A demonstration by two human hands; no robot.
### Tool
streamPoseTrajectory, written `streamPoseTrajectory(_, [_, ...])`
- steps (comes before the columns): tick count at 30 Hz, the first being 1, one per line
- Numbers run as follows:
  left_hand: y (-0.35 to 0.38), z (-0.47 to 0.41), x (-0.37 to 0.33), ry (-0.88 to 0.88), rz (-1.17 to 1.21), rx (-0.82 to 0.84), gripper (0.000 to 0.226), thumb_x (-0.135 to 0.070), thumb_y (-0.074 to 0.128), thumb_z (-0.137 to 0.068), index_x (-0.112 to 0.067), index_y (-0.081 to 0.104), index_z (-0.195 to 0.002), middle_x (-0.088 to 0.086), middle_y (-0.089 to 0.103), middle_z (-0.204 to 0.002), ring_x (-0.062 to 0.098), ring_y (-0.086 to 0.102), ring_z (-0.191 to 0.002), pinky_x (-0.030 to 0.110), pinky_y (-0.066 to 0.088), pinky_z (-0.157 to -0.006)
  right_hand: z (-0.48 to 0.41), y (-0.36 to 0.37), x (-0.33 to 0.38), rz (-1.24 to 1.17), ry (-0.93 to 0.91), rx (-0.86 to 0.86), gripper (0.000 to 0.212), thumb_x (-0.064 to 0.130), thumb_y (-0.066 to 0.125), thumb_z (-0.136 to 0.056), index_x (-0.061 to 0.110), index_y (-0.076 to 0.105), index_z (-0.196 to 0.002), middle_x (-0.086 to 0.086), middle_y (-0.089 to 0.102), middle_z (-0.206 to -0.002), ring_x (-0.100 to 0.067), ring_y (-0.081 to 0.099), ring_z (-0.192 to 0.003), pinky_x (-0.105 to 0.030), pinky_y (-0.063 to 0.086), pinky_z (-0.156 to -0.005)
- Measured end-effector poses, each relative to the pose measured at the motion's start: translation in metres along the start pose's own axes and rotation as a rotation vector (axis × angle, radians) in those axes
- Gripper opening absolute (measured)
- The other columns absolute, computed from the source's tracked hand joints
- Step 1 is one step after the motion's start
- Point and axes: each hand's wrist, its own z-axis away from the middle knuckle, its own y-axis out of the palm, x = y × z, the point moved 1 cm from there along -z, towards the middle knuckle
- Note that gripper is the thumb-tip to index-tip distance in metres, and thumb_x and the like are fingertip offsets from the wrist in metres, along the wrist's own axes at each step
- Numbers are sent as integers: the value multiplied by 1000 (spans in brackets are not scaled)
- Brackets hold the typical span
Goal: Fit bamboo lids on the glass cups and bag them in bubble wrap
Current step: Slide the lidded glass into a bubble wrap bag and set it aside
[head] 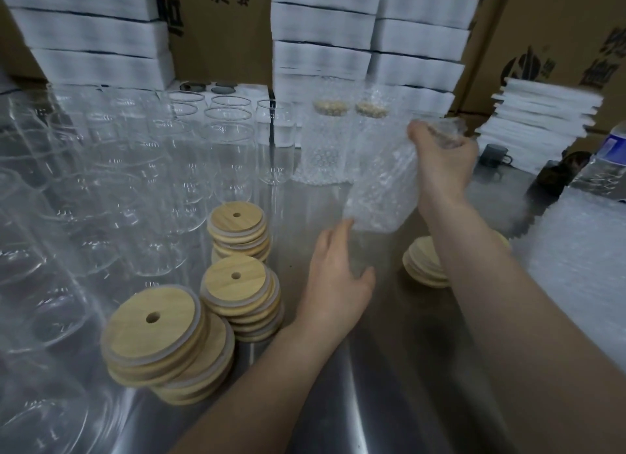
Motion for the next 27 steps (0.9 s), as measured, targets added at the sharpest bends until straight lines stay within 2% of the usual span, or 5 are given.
streamPoseTrajectory(3, [0,-1,0,105,-69,8,47,-11,63,-85,-21,54,-130,-6,48,-125,11,51,-107,30,46,-95,-29,4,-2,20,-61,-117,60,40,79,-72,17,47,-117,12,51,-94,-11,60,-89,-20,45,-75])
streamPoseTrajectory(8, [0,-3,2,160,-87,11,31,-10,59,-84,-19,65,-113,-12,54,-105,11,57,-92,34,51,-86,-69,17,-10,138,-153,-208,55,37,75,-78,15,40,-114,-7,53,-124,-20,58,-104,-28,49,-93])
streamPoseTrajectory(12, [0,-4,3,182,-80,-7,30,-15,53,-80,-15,67,-107,-9,57,-100,11,58,-90,31,50,-84,-94,27,-15,247,-205,-195,63,39,72,-79,9,41,-126,-9,52,-125,-22,56,-104,-25,46,-83])
streamPoseTrajectory(20, [2,-8,8,178,-76,-46,27,-15,50,-76,-16,69,-96,-16,49,-86,2,52,-79,11,39,-73,-131,49,-20,334,-291,-93,65,34,72,-80,9,39,-130,-10,48,-130,-21,52,-109,-24,43,-89])
streamPoseTrajectory(27, [0,-10,10,134,-51,-50,29,-17,48,-74,-18,69,-93,-13,57,-87,2,53,-80,9,39,-69,-143,57,-40,303,-222,-25,69,33,76,-80,7,37,-131,-10,46,-134,-23,52,-116,-32,45,-100])
